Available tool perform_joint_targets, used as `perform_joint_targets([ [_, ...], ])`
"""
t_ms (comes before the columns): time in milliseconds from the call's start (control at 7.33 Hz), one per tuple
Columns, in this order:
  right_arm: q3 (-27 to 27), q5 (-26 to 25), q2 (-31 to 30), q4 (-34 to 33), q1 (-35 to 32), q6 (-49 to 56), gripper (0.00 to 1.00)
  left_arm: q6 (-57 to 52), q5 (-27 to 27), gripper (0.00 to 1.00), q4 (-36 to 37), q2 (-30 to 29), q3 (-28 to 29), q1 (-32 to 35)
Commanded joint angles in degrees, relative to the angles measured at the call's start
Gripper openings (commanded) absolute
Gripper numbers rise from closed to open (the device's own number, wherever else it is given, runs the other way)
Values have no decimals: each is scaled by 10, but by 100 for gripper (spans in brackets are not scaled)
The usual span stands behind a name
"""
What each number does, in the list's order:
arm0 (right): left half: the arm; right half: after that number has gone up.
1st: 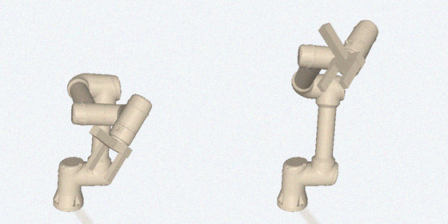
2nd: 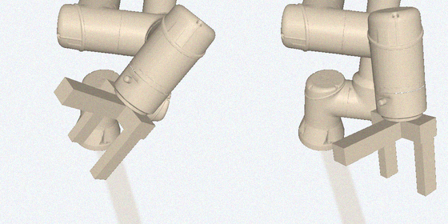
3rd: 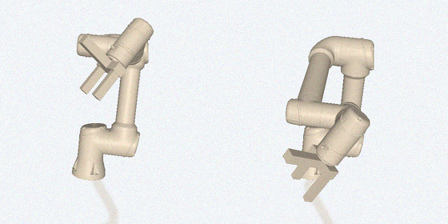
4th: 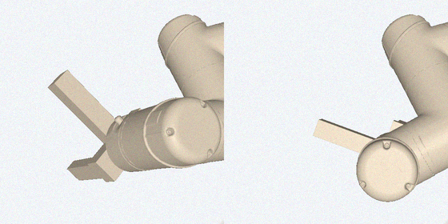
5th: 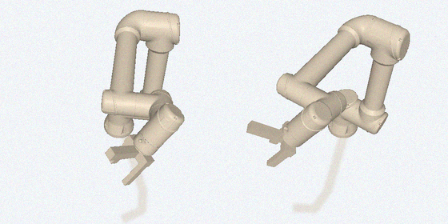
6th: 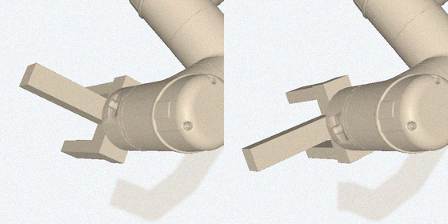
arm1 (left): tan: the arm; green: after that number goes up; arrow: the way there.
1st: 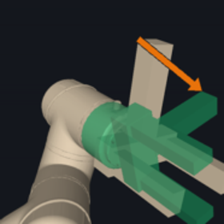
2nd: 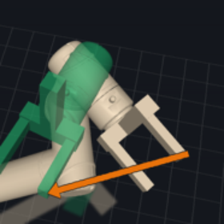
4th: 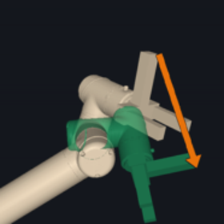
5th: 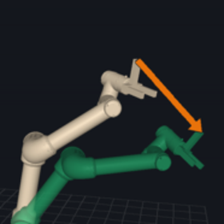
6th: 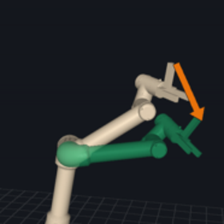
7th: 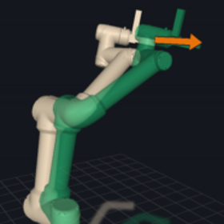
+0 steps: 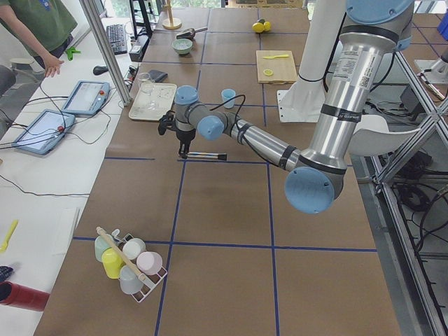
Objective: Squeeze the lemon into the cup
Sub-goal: 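Stand the muddler at its original spot and open the left gripper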
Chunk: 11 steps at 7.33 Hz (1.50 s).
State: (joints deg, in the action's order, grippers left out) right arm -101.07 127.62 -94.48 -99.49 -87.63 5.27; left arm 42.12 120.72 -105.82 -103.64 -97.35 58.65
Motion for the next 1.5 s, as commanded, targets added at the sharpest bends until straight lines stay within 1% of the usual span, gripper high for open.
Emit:
perform_joint_targets([
  [0,-1,0,0,0,0,0,100,91,-2,0,-86,28,29,-19],
  [136,-1,0,0,0,-1,0,100,123,-10,0,-86,30,32,-49],
  [273,-1,0,0,0,-2,0,100,125,-41,0,-87,29,36,-69],
  [409,-1,0,0,0,-2,0,100,119,-49,0,-97,29,37,-84],
  [682,-1,0,0,0,-3,0,100,99,-51,0,-104,29,38,-96],
  [818,-1,0,0,0,-3,0,100,93,-63,0,-105,29,41,-108],
  [1091,-1,0,1,0,-4,0,100,91,-65,0,-116,29,58,-115],
  [1227,-1,0,0,0,-4,0,100,90,-65,75,-121,29,62,-115],
  [1364,-1,0,0,0,-4,0,100,71,-65,100,-121,29,62,-115],
])
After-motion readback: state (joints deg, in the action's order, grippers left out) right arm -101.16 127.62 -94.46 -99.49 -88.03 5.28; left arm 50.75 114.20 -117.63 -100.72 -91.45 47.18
